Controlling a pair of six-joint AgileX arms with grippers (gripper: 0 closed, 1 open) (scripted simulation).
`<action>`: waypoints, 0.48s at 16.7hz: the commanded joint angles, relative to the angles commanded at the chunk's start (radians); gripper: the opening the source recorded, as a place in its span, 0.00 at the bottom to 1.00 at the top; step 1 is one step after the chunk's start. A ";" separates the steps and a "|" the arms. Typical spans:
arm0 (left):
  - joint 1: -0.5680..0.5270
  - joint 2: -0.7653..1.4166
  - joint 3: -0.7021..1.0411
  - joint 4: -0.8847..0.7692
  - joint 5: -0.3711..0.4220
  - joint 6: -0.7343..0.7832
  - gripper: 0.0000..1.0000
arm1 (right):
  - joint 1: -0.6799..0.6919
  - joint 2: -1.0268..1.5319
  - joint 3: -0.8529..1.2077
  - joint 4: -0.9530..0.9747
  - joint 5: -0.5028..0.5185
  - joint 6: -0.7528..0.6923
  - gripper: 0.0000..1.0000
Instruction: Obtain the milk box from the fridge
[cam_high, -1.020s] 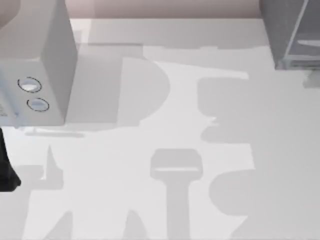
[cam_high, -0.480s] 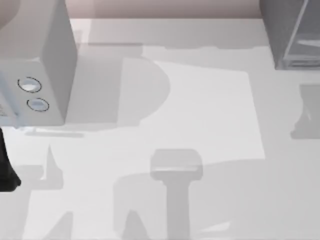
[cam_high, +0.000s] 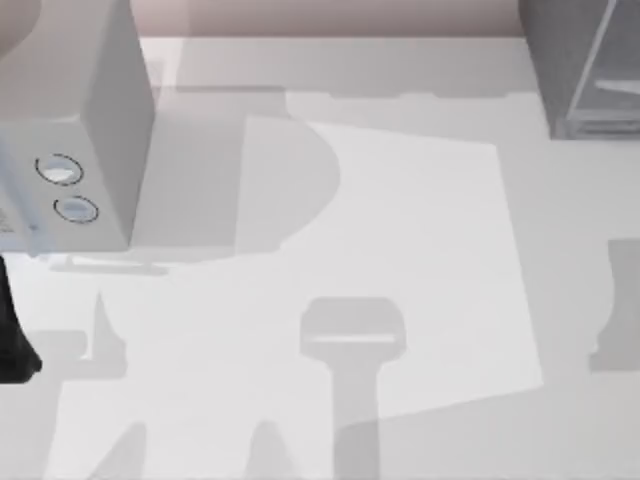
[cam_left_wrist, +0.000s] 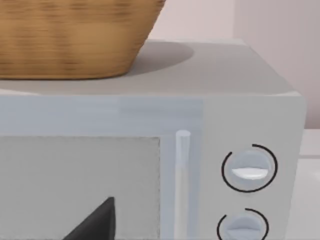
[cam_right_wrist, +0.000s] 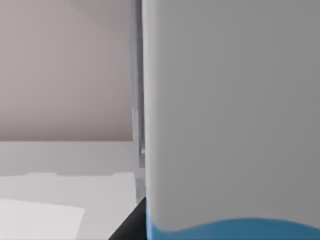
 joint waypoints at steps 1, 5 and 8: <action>0.000 0.000 0.000 0.000 0.000 0.000 1.00 | 0.008 -0.034 -0.018 -0.022 0.007 -0.001 0.00; 0.000 0.000 0.000 0.000 0.000 0.000 1.00 | 0.017 -0.072 -0.040 -0.048 0.015 -0.002 0.00; 0.000 0.000 0.000 0.000 0.000 0.000 1.00 | 0.013 -0.068 -0.038 -0.047 0.013 0.000 0.00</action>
